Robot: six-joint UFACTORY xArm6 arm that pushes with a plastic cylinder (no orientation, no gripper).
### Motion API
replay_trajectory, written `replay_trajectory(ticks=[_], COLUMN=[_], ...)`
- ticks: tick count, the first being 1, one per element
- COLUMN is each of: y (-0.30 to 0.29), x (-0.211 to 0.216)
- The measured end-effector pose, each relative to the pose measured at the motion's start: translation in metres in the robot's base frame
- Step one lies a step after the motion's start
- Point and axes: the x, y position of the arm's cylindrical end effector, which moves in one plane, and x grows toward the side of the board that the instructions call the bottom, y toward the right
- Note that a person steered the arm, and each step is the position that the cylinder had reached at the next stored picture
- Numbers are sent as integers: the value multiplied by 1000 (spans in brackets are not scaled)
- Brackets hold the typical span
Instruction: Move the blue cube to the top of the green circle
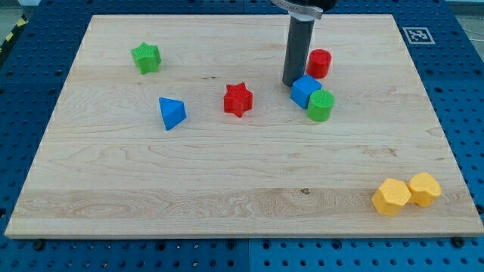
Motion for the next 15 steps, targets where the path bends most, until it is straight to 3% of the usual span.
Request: replay_trajectory(ticks=[3, 6, 8, 11, 12, 13, 15], y=[-8, 38, 38, 54, 113, 134, 160], x=[26, 13, 40, 41, 42, 44, 94])
